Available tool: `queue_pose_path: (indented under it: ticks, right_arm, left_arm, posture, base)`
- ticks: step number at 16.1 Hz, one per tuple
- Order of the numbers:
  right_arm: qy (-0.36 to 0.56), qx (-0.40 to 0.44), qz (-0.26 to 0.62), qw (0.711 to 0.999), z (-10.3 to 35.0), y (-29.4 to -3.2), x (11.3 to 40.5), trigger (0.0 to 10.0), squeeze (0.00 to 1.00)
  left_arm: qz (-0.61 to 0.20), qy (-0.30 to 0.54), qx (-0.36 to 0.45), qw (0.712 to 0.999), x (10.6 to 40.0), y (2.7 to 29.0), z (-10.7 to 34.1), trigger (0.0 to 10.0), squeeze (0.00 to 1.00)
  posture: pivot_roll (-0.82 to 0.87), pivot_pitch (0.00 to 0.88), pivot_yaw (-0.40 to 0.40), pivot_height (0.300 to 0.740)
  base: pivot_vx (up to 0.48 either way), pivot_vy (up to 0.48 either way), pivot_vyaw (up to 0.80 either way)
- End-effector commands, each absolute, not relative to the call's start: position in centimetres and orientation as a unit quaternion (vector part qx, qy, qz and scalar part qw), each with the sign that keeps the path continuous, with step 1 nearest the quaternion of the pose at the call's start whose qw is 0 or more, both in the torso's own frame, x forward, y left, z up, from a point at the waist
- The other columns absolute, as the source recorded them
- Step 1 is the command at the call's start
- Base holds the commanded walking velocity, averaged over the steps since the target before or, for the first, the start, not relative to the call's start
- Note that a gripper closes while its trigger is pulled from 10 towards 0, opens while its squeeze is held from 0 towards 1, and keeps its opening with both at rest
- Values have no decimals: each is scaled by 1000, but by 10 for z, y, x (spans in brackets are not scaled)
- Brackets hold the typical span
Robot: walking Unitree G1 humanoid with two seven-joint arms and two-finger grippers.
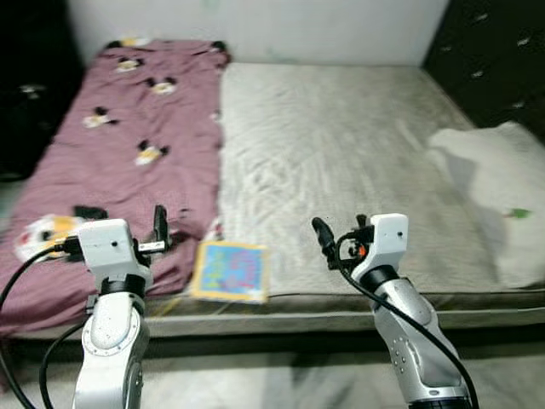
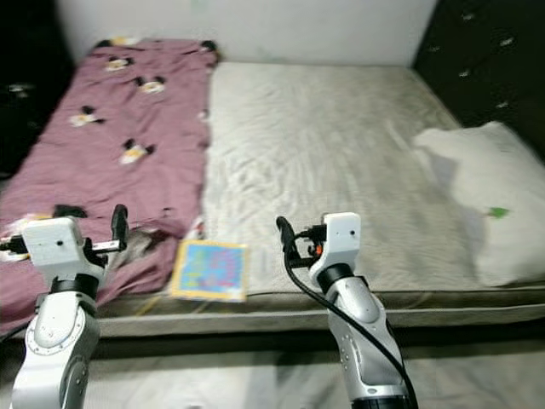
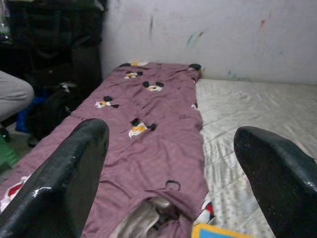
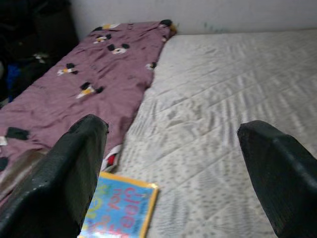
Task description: Clean up the room
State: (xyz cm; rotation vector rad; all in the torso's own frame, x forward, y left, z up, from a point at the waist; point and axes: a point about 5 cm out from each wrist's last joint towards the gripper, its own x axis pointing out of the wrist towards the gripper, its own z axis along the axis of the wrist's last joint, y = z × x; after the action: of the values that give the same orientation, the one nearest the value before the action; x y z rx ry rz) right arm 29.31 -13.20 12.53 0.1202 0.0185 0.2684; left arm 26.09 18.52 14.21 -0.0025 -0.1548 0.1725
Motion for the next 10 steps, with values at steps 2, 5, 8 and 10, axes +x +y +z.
queue_pose_path:
  ticks: [2,5,8,10]
  right_arm:
    - [14,63,123,990,124,-138,292,10000,0]
    - [10,54,126,991,124,-136,293,10000,0]
    - [10,55,122,991,124,-137,294,10000,0]
    - [9,53,121,991,124,-137,294,10000,0]
  left_arm:
    - [65,-76,-7,995,259,180,142,10000,0]
    - [43,-87,-13,995,259,177,145,10000,0]
    - [36,-88,-14,995,260,176,145,10000,0]
    - [31,-88,-17,996,260,176,145,10000,0]
  posture:
    - [-8,123,-21,740]
    - [-7,116,-21,740]
    - [-6,112,-21,740]
    - [-4,108,-20,740]
  base:
    - [0,0,0]
    - [95,0,0]
    - [356,0,0]
    - [371,0,0]
